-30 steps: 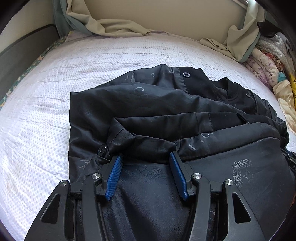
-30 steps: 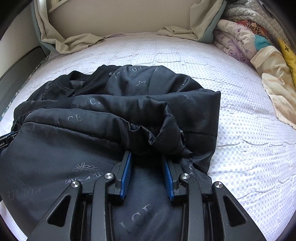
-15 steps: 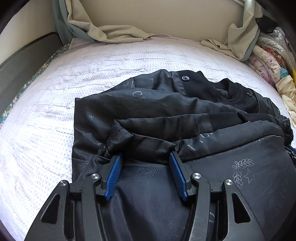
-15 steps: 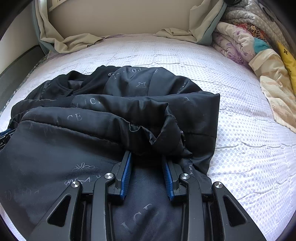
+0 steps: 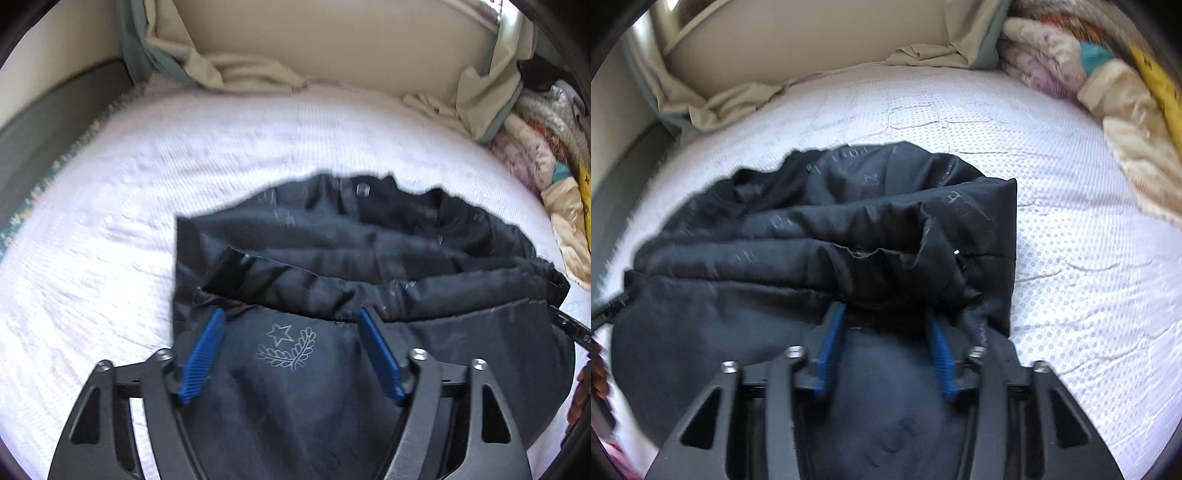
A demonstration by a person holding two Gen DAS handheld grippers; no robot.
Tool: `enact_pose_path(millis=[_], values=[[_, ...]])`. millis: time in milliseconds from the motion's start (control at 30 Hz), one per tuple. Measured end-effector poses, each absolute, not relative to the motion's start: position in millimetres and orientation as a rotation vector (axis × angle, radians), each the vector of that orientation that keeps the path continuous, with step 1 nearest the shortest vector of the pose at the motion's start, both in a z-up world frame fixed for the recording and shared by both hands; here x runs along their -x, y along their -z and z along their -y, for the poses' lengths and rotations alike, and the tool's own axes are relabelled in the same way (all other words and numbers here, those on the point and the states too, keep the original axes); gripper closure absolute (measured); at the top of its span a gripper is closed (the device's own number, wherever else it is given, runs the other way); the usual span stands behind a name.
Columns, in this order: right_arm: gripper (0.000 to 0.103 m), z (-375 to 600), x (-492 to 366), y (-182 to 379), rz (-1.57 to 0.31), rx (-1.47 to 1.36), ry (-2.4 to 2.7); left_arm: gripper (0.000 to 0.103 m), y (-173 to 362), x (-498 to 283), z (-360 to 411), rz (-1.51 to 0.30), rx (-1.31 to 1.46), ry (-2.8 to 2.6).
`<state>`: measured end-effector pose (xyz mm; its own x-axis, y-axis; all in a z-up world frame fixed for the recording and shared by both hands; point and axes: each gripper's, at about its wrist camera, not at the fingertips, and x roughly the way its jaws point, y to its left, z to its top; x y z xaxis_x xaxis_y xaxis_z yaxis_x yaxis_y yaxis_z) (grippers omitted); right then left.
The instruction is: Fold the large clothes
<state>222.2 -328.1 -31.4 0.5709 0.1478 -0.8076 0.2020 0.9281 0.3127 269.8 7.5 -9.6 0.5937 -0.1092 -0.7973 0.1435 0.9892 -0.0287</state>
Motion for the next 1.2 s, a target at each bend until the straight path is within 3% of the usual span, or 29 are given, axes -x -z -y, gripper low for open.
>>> enact_pose_path(millis=[233, 333, 533, 633, 833, 967, 1200], values=[[0.042, 290, -189, -34, -0.773, -0.249, -0.039, 0.015, -26, -228, 23, -0.820, -0.080, 0.258], [0.043, 264, -186, -30, -0.788, -0.227, -0.116, 0.013, -20, -211, 50, -0.836, -0.133, 0.346], [0.042, 219, -196, 19, -0.917, -0.032, -0.103, 0.011, 42, -222, 70, -0.968, -0.246, 0.291], [0.042, 220, -195, 33, -0.933, -0.032, -0.109, 0.002, 56, -231, 62, -0.996, -0.211, 0.273], [0.042, 238, -199, 28, -0.967, -0.146, -0.147, 0.002, 35, -232, 51, -1.013, -0.143, 0.287], [0.042, 263, -194, -4, -0.861, -0.222, -0.118, 0.004, 4, -238, 22, -0.948, -0.053, 0.245], [0.077, 318, -210, 7, -0.886, -0.296, 0.040, 0.015, 14, -269, -32, -0.993, 0.093, 0.067]])
